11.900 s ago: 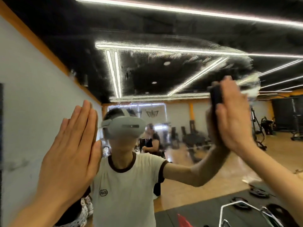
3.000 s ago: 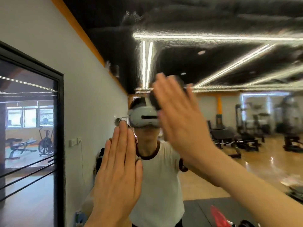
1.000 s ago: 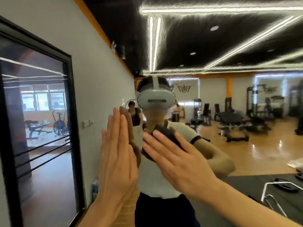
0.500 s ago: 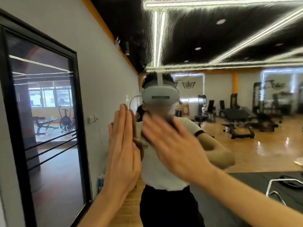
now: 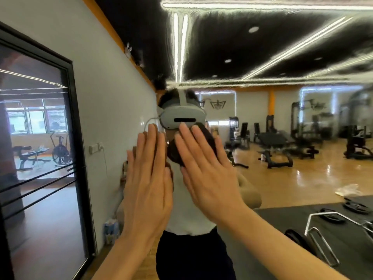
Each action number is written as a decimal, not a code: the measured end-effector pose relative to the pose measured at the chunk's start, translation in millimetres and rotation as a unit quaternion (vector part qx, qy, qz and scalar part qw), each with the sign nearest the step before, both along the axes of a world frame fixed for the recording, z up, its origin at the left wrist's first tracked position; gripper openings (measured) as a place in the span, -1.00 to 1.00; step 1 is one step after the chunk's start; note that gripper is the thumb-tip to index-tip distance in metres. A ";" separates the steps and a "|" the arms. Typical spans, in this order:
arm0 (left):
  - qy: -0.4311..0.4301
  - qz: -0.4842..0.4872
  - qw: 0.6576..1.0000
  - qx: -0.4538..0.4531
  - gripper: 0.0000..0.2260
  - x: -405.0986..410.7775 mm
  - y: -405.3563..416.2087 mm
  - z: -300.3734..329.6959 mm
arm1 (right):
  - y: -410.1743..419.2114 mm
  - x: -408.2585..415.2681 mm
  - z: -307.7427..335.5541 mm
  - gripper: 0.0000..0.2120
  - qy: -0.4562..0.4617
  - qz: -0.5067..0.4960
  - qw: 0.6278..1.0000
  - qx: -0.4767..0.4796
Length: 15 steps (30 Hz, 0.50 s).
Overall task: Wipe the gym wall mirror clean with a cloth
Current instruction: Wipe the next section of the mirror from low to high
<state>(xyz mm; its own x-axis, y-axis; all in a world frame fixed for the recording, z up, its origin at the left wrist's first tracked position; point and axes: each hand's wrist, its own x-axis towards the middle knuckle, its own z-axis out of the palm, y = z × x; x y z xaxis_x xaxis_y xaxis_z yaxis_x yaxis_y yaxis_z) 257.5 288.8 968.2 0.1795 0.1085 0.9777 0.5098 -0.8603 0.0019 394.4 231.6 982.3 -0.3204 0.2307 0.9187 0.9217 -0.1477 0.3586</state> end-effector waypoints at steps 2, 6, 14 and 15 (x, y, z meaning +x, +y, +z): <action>0.006 0.021 1.000 0.009 -0.46 10.6 0.4 -0.4 | -13.0 29.6 19.5 -0.43 0.050 0.006 0.998 0.027; 0.013 0.049 0.999 0.018 -0.45 13.0 4.9 -1.7 | -46.7 99.0 4.9 -0.43 0.253 -0.002 0.962 0.107; 0.021 0.057 0.998 0.031 -0.43 12.5 4.0 -1.3 | 3.4 -2.6 -39.0 -0.47 0.057 0.028 0.997 0.042; 0.021 0.054 0.998 0.033 -0.43 12.6 3.8 -1.2 | 0.1 7.2 -40.8 -0.46 0.017 0.021 0.999 0.029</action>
<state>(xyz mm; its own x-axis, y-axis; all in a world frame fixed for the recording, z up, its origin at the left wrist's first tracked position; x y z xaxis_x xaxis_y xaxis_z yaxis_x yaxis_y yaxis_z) 270.1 292.6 967.0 0.2120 0.0646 0.9751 0.5979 -0.7978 -0.0771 401.6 231.6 941.5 -0.2973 0.1636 0.9407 0.9391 -0.1276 0.3190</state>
